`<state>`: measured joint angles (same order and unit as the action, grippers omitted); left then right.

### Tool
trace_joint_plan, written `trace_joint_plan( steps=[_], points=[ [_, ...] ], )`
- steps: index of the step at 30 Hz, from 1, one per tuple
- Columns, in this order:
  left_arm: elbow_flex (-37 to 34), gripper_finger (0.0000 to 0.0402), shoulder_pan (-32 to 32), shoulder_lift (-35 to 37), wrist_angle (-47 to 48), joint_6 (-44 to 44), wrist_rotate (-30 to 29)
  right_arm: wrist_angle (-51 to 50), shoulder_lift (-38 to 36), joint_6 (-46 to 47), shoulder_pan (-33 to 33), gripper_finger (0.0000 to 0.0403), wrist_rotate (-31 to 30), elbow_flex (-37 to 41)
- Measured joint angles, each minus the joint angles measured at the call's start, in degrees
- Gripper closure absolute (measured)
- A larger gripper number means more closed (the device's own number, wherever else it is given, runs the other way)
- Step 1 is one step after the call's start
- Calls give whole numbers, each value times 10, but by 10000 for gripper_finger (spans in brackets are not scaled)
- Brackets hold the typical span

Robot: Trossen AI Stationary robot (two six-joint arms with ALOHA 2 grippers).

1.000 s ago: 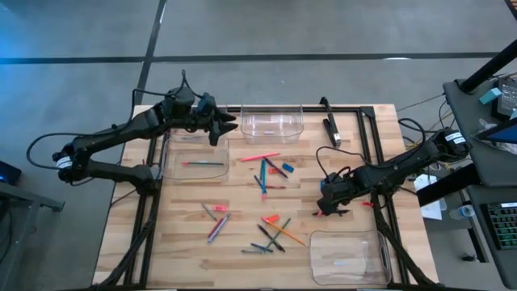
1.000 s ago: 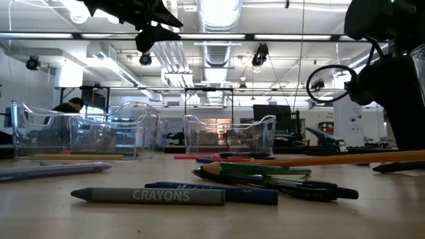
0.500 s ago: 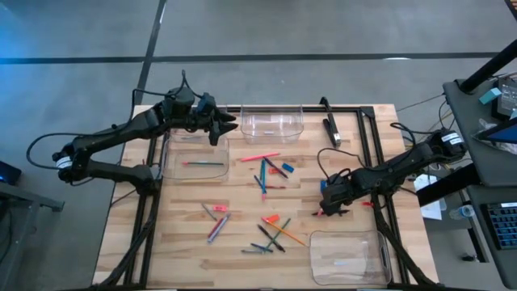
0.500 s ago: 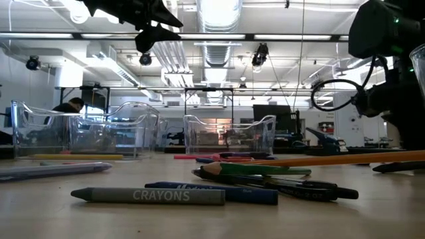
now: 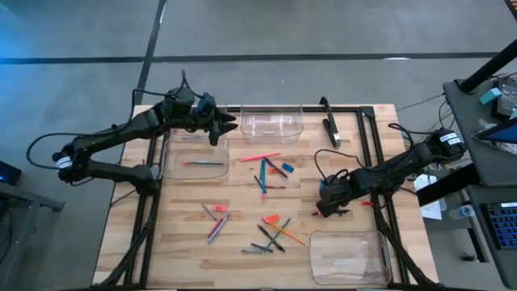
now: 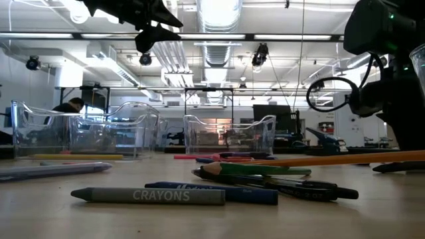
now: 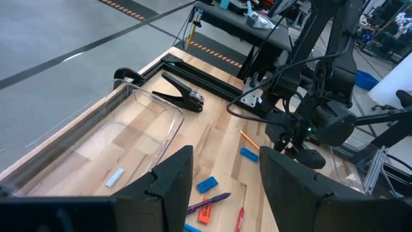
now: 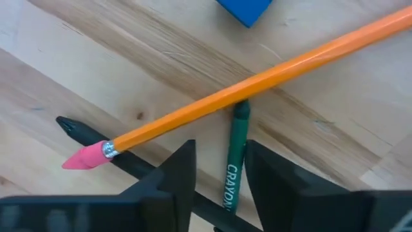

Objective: Sort crayons/erasers/pens/pencils in bins
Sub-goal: Put the green crayon into the top left transparent bin

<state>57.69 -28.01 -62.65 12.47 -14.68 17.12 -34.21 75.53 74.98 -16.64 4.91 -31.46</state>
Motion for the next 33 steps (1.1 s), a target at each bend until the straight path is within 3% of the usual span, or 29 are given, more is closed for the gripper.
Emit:
trace_joint_plan(
  steps=[16, 33],
  points=[
    [0, 238, 0, 0, 0, 0, 0, 17, -1, 9, 0, 382, 0, 1],
    [0, 238, 1, 0, 0, 0, 0, 22, -56, 16, 0, 389, 5, -10]
  ],
)
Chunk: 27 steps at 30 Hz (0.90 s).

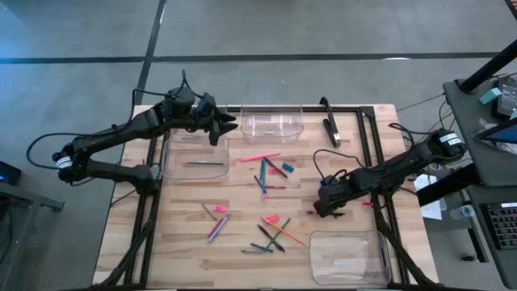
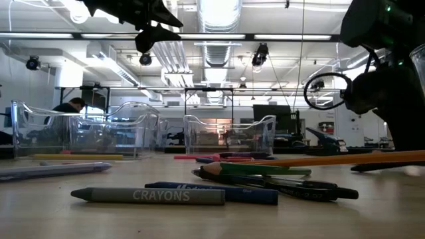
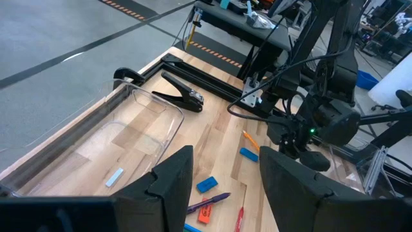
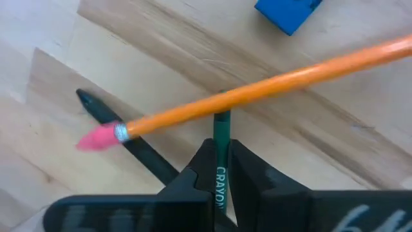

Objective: Sort crayons/erasers/pens/pencils in bins
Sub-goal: Put the green crayon into the top left transparent bin

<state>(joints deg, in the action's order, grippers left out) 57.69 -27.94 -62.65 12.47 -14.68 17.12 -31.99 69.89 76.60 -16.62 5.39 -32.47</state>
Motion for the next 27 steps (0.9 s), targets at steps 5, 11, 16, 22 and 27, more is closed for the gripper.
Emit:
trace_joint_plan(
  steps=[5, 11, 16, 22, 27],
  points=[
    [0, 238, 0, 0, 0, 0, 0, 9, -5, 3, 0, 389, -9, 0],
    [0, 238, 0, 0, 0, 0, 0, 47, -5, -8, 0, 390, -19, 0],
    [0, 238, 0, 0, 0, 0, 0, 76, -5, -23, 0, 390, -25, 0],
    [0, 238, -1, 0, 0, 0, 0, 96, -6, -31, 0, 390, -39, -1],
    [0, 238, -1, 0, 0, 0, 0, 121, -6, -42, 0, 390, -41, -1]
  ],
)
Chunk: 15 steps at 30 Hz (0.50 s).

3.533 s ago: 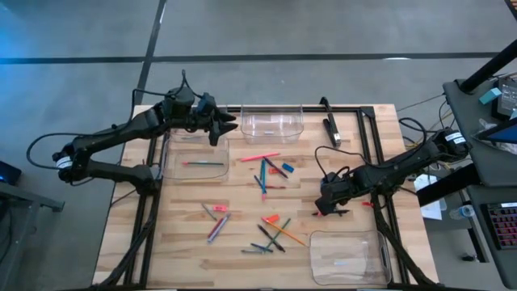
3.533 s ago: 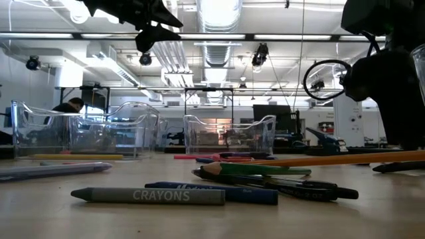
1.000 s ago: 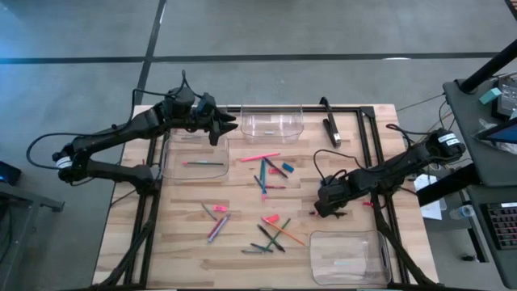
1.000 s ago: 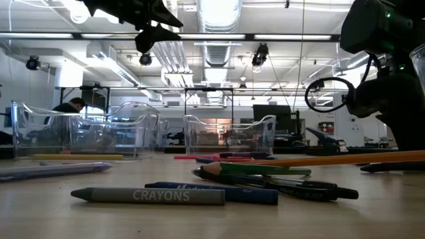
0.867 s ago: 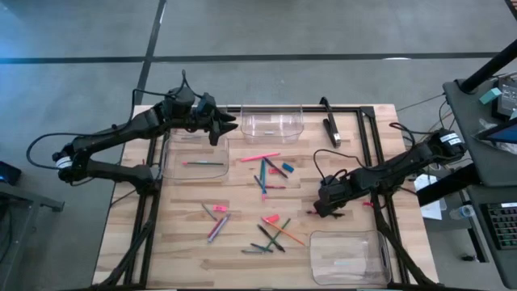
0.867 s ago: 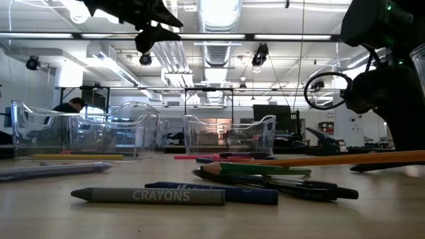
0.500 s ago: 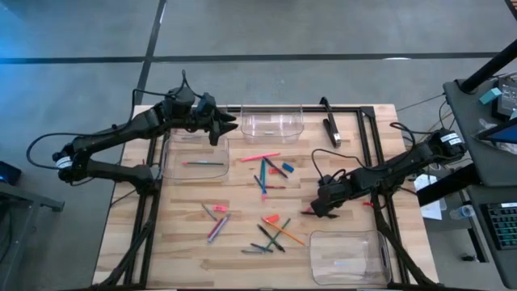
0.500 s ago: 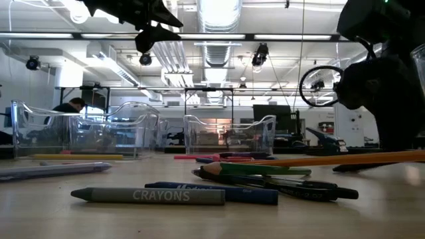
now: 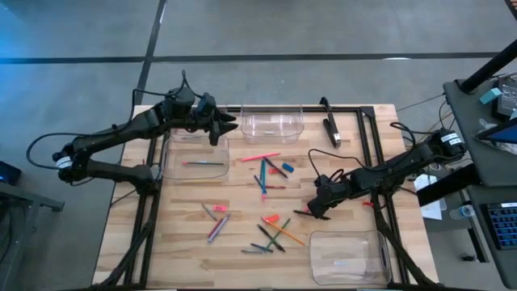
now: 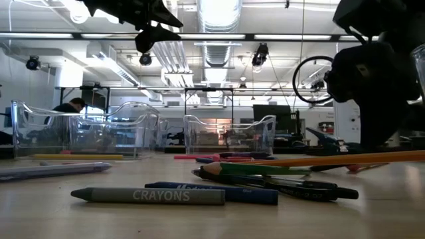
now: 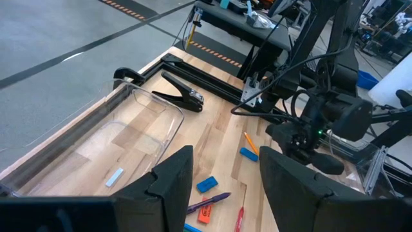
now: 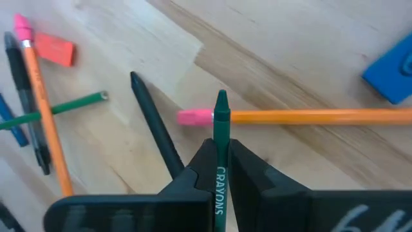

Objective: Sort crayons/erasers/pens/pencils in bins
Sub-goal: Put the green crayon into the top left transparent bin

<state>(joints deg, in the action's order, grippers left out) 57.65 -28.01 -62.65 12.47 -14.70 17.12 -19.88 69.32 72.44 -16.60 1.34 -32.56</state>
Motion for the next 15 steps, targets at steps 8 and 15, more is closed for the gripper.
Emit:
trace_joint_plan(
  steps=[8, 15],
  points=[
    [0, 238, 0, 0, 0, 0, 0, 13, 0, -18, 0, 390, 0, 0],
    [0, 238, 0, 0, 0, -14, 0, 31, -2, -27, 1, 390, -14, 0]
  ],
)
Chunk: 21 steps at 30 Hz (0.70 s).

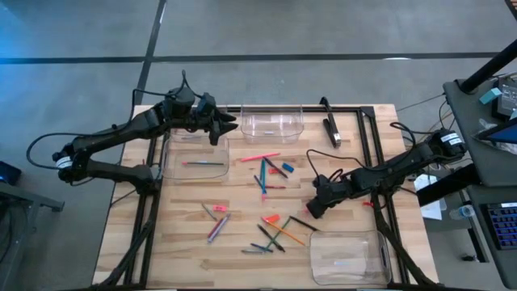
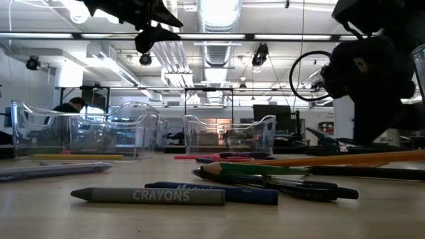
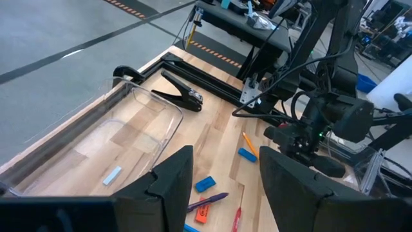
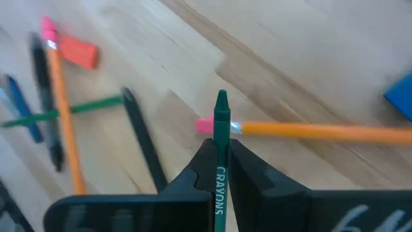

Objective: Sort crayons/erasers/pens/pencils in bins
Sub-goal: Put the green crayon into the top left transparent bin

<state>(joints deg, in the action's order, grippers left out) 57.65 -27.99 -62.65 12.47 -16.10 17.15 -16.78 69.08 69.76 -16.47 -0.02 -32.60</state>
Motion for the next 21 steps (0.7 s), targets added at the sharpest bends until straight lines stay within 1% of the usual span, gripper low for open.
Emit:
trace_joint_plan(
  steps=[4, 11, 21],
  points=[
    [0, 238, 3, 0, 0, -1, 0, 74, -5, -16, 9, 390, -32, 0],
    [0, 238, 25, 0, 0, -3, 6, 268, -8, -85, 51, 390, -89, 0],
    [0, 238, 78, 0, -2, -40, 29, 516, -8, -152, 146, 390, -97, 0]
  ],
)
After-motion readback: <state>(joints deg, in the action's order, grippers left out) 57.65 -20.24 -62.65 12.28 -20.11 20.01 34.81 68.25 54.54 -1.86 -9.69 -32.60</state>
